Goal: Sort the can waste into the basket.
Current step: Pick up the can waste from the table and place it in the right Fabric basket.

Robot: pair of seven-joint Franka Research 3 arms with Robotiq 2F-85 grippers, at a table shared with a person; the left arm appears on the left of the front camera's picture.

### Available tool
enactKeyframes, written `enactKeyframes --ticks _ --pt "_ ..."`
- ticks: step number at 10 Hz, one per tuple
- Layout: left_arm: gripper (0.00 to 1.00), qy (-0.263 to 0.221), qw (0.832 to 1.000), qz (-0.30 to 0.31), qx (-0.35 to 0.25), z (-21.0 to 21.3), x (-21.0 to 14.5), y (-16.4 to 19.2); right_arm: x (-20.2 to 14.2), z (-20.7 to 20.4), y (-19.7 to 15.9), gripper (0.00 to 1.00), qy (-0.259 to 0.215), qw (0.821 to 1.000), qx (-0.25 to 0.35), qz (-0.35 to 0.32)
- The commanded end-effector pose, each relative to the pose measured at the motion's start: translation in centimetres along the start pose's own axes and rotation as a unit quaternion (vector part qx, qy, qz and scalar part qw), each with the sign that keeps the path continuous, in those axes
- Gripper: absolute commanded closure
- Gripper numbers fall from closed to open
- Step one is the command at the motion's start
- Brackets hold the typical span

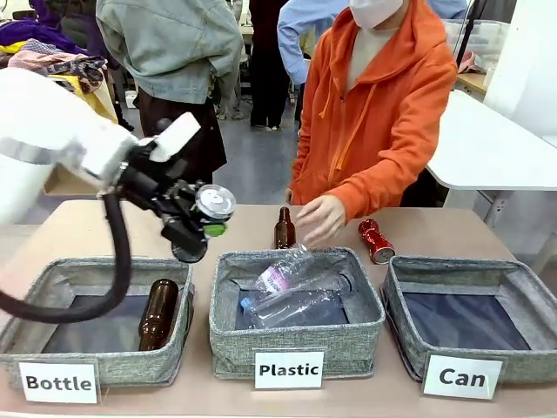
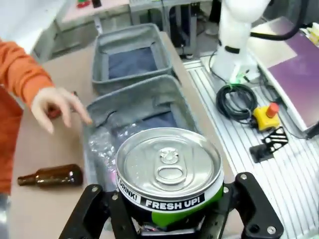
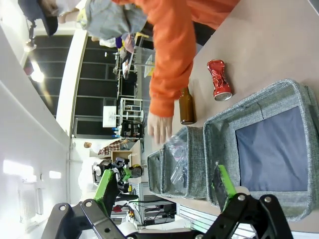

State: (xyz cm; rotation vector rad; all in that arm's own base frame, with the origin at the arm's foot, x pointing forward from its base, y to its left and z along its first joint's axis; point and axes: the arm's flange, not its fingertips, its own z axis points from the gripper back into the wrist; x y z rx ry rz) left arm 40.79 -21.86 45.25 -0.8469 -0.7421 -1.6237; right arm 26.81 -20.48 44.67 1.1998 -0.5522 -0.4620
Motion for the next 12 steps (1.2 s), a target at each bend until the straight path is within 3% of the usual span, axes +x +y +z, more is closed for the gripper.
enactKeyframes --ticks 1,5,6,7,8,9,10,12 --pt "1.00 0.000 0.999 0.036 0.025 2.7 -1.5 0.8 0.3 0.0 0.1 0.00 -0.006 1.000 0.013 0.012" --pt "1.00 -0.006 0.999 0.029 0.017 0.8 -0.2 1.3 0.3 0.0 0.1 0.00 -0.006 1.000 0.013 0.012" --pt "1.00 0.005 0.999 0.039 0.038 -1.1 1.4 2.0 0.3 0.0 0.1 0.00 -0.006 1.000 0.013 0.012" --pt "1.00 -0.031 0.998 0.033 0.045 -4.1 4.1 2.8 0.0 0.0 0.0 0.00 0.000 1.000 0.000 0.000" --pt "1.00 -0.068 0.996 0.034 0.042 -7.2 6.7 3.7 1.0 5.9 1.9 0.00 -0.036 0.999 -0.011 0.015" --pt "1.00 -0.050 0.998 -0.002 0.037 -10.3 8.8 5.1 1.0 10.7 2.8 0.00 -0.049 0.997 -0.052 0.026" --pt "1.00 -0.032 0.999 -0.023 0.034 -13.6 11.0 6.3 0.6 14.4 3.4 0.00 -0.077 0.996 -0.039 0.021" --pt "1.00 -0.069 0.996 -0.034 0.034 -22.0 15.0 6.7 -0.9 20.6 2.8 0.00 -0.107 0.994 -0.009 0.017"
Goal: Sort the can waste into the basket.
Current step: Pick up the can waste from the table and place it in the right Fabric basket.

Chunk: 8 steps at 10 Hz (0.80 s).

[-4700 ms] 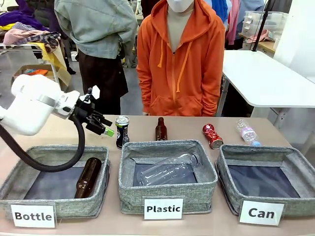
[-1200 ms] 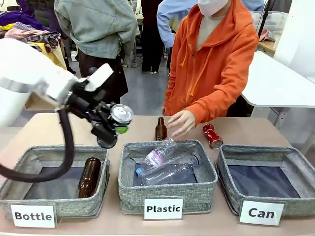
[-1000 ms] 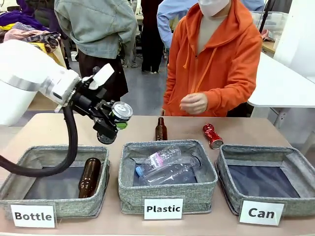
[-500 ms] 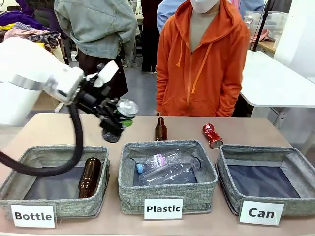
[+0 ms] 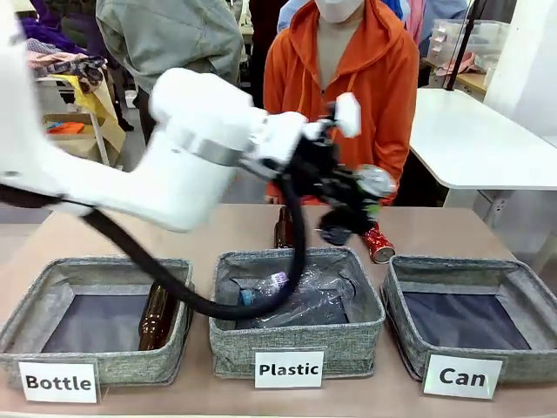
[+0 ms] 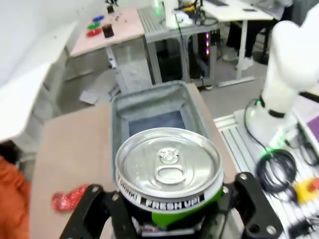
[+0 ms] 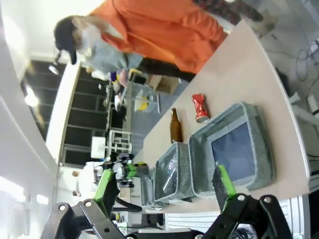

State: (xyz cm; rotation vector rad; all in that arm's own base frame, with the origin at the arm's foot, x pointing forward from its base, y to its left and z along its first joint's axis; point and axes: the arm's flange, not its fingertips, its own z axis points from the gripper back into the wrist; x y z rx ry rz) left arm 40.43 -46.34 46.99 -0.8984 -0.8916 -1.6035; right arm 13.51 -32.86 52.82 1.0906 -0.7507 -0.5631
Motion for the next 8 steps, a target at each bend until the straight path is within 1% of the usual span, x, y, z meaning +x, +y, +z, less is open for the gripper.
enactKeyframes --ticks 1,2,3,4,5,8 --pt "1.00 -0.007 0.999 -0.024 0.035 -7.0 0.4 2.2 0.8 2.9 -1.9 0.00 -0.012 1.000 0.009 -0.005" --pt "1.00 0.003 0.999 -0.016 0.044 -10.8 0.2 2.4 0.4 4.4 -3.0 0.00 -0.015 1.000 0.004 -0.003" --pt "1.00 0.008 0.999 -0.009 0.043 -13.4 -0.3 2.6 0.2 5.0 -3.8 0.00 -0.030 0.999 0.010 -0.003" --pt "1.00 0.018 0.999 -0.013 0.038 -15.7 -0.7 2.2 -0.1 5.8 -4.7 0.00 -0.057 0.998 0.019 -0.005" --pt "1.00 0.020 0.999 -0.016 0.042 -17.4 -0.8 1.6 0.1 4.1 -2.7 0.00 -0.029 0.999 0.007 -0.015" --pt "1.00 0.015 0.999 -0.018 0.029 -18.0 -0.3 0.5 0.1 4.1 -2.7 0.00 -0.029 0.999 0.007 -0.015"
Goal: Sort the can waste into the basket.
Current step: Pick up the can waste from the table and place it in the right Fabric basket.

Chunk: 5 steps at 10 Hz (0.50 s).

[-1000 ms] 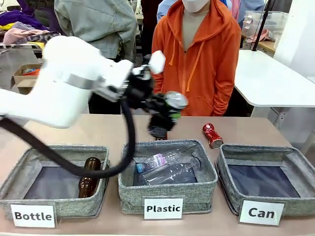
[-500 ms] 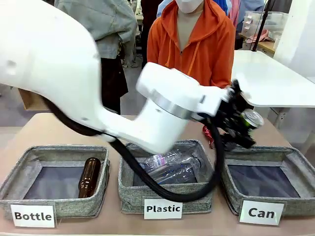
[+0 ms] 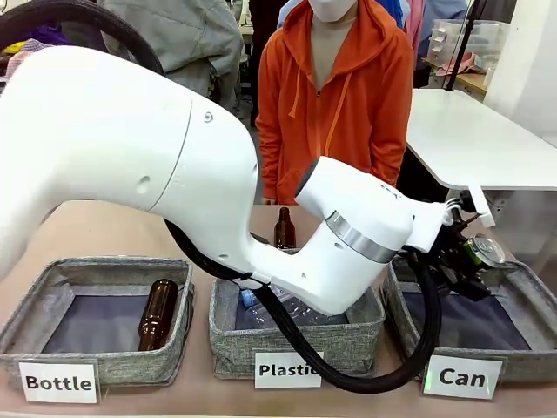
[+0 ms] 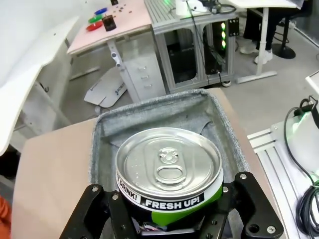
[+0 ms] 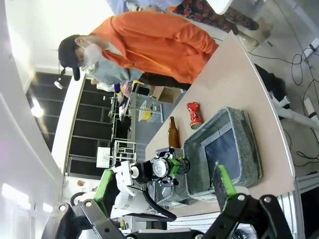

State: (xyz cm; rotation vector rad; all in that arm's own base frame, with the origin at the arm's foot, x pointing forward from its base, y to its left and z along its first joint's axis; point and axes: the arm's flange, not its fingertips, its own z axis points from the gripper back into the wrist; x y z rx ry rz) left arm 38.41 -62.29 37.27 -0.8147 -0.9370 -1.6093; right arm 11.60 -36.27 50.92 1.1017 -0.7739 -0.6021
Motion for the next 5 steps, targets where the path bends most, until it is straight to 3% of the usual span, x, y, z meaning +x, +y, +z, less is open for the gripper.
enactKeyframes --ticks 1,4,5 --pt "1.00 -0.005 1.000 0.000 -0.007 0.72 1.28 0.73 -0.64 1.21 0.42 0.00 -0.010 1.000 0.002 -0.003" --pt "1.00 -0.010 1.000 -0.004 -0.007 1.15 1.21 0.54 -0.64 1.21 0.42 0.00 -0.010 1.000 0.002 -0.003" --pt "0.83 -0.021 1.000 0.014 -0.015 1.48 1.35 0.62 -0.64 1.21 0.42 0.00 -0.010 1.000 0.002 -0.003"
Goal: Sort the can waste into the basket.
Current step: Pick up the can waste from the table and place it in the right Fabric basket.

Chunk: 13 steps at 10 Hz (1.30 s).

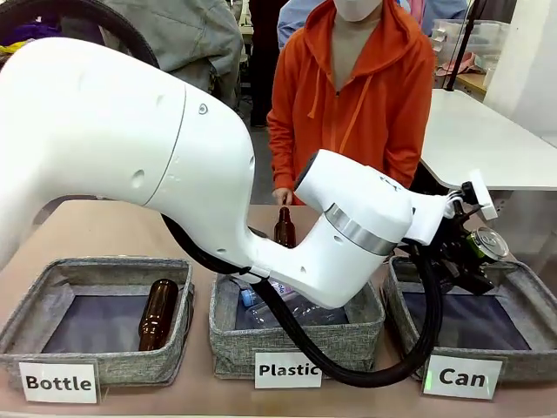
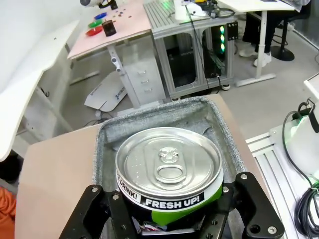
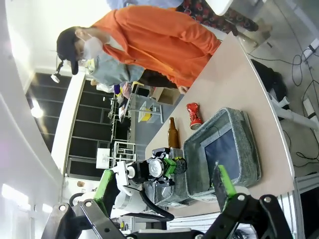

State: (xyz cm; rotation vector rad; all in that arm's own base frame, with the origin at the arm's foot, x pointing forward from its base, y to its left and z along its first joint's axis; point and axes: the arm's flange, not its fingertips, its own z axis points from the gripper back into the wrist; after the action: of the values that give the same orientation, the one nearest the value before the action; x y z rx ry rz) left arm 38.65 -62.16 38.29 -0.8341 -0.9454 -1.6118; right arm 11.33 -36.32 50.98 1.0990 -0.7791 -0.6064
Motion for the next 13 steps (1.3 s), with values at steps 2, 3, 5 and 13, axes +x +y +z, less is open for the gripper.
enactKeyframes --ticks 2,3,5,13 --pt "0.25 -0.019 1.000 0.009 -0.017 1.2 0.5 0.2 -0.5 1.0 0.4 0.00 -0.007 1.000 0.003 -0.003" --pt "0.37 -0.019 1.000 0.010 -0.016 1.3 0.4 0.2 -0.5 1.0 0.4 0.00 -0.007 1.000 0.003 -0.003" --pt "0.00 -0.022 0.999 0.021 -0.028 1.5 0.2 0.2 -0.5 1.0 0.4 0.00 -0.007 1.000 0.003 -0.003" --pt "0.00 -0.053 0.992 0.055 -0.100 10.7 2.7 -3.9 -0.4 -1.6 0.8 0.00 0.015 1.000 -0.012 0.010"
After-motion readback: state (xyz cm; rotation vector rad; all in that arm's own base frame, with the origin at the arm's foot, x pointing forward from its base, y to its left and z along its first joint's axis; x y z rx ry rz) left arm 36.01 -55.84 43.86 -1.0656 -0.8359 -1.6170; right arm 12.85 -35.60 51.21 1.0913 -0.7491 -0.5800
